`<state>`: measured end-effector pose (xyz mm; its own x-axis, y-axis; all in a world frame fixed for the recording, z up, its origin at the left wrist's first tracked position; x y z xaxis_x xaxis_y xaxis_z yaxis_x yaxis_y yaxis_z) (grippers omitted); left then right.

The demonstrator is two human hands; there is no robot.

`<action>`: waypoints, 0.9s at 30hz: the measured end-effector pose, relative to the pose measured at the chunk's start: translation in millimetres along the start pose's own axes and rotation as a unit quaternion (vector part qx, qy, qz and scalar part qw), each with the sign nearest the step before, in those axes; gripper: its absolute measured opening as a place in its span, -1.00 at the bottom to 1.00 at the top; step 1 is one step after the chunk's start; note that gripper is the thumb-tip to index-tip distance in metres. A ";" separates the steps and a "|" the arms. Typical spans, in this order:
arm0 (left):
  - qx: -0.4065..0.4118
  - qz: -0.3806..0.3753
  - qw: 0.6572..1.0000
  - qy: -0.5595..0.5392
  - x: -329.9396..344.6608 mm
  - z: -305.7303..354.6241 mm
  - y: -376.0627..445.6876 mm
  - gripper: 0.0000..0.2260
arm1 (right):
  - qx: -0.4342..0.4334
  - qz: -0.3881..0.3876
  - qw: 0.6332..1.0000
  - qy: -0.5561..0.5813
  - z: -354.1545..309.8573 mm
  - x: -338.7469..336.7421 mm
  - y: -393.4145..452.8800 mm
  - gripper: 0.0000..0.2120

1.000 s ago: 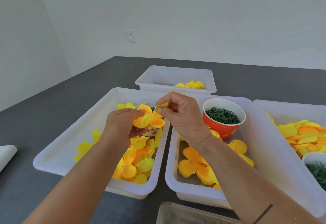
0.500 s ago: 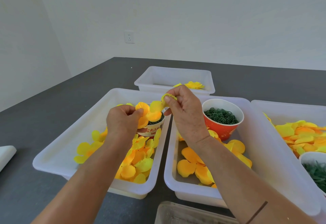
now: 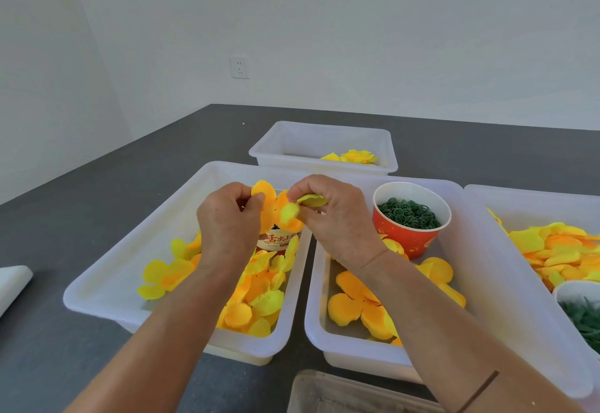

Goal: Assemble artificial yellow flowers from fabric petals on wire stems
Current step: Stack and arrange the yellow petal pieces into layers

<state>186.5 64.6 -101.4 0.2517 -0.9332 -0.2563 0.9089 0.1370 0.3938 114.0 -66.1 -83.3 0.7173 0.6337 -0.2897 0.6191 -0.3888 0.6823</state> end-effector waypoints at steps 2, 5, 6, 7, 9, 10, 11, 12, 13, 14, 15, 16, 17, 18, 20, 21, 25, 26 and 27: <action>-0.011 0.008 1.000 0.000 -0.9 -1.1 0.1 -0.80 | -0.043 0.035 0.998 -0.010 -3.3 -3.7 1.0 -0.86; -0.069 0.025 0.997 -0.002 -2.8 -8.7 2.3 -0.78 | -0.086 0.077 0.993 -0.009 -7.3 -6.8 1.5 -0.86; -0.090 0.029 0.996 -0.004 -3.1 -11.5 3.0 -0.78 | -0.097 0.087 0.991 -0.007 -8.1 -7.1 1.3 -0.85; -0.108 0.032 0.994 -0.007 -3.2 -14.0 3.7 -0.79 | -0.108 0.095 0.990 -0.006 -9.3 -7.2 0.8 -0.83; -0.138 0.039 0.990 -0.019 -2.2 -19.0 4.9 -0.79 | -0.129 0.107 0.986 -0.008 -12.0 -6.7 0.0 -0.79; -0.146 0.045 0.988 -0.022 -1.9 -21.6 6.2 -0.79 | -0.139 0.110 0.984 -0.008 -13.3 -6.6 -0.1 -0.78; -0.149 0.052 0.987 -0.021 -2.3 -23.2 7.4 -0.78 | -0.148 0.116 0.982 -0.009 -14.6 -6.8 -0.2 -0.77; -0.148 0.060 0.987 -0.015 -3.6 -24.8 9.4 -0.77 | -0.155 0.124 0.980 -0.010 -16.2 -7.6 -0.4 -0.76; -0.146 0.070 0.987 -0.006 -5.8 -26.2 12.2 -0.77 | -0.160 0.134 0.978 -0.010 -16.9 -9.3 -0.4 -0.76; -0.143 0.082 0.986 0.002 -8.8 -27.5 15.1 -0.75 | -0.158 0.145 0.977 -0.009 -16.7 -12.1 -0.3 -0.76; -0.141 0.093 0.986 0.006 -11.8 -28.4 17.4 -0.74 | -0.148 0.154 0.977 -0.006 -14.9 -15.0 0.3 -0.77; -0.138 0.101 0.985 0.008 -14.1 -29.2 19.0 -0.73 | -0.123 0.157 0.980 0.001 -12.3 -17.5 1.3 -0.78; -0.135 0.106 0.985 0.007 -15.3 -29.4 19.6 -0.73 | -0.079 0.153 0.985 0.015 -8.1 -18.8 2.8 -0.81; -0.133 0.107 0.985 0.002 -15.6 -29.5 19.0 -0.75 | -0.015 0.143 0.989 0.036 -2.6 -19.0 4.2 -0.83; -0.131 0.115 0.984 -0.021 -14.7 -27.8 16.4 -0.82 | 0.122 0.113 0.982 0.089 10.3 -15.9 4.6 -0.87; -0.129 0.122 0.984 -0.034 -14.5 -26.4 15.0 -0.86 | 0.174 0.101 0.974 0.101 15.3 -14.2 3.9 -0.88; -0.136 0.154 0.976 -0.073 -17.9 -25.8 15.5 -0.85 | 0.285 0.047 0.952 0.102 27.4 -6.3 -3.0 -0.87; -0.140 0.159 0.974 -0.077 -18.9 -26.6 16.2 -0.82 | 0.282 0.039 0.954 0.095 28.3 -4.2 -4.0 -0.89; -0.142 0.161 0.973 -0.081 -19.4 -27.2 16.8 -0.82 | 0.275 0.032 0.957 0.085 28.2 -2.1 -4.6 -0.93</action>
<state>205.9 94.1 -113.8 0.5036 -0.8639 -0.0088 0.8527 0.4954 0.1656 118.7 -84.5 -104.7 0.7257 0.6784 -0.1148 0.6841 -0.6938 0.2248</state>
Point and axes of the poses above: each hand's wrist, its own y-axis towards the middle knuckle, its own x-axis out of the palm, z = x × y, the point moved 5 cm from there along y, towards the middle knuckle, and after that the axes turned 13 degrees about z, right-handed, at the moved point
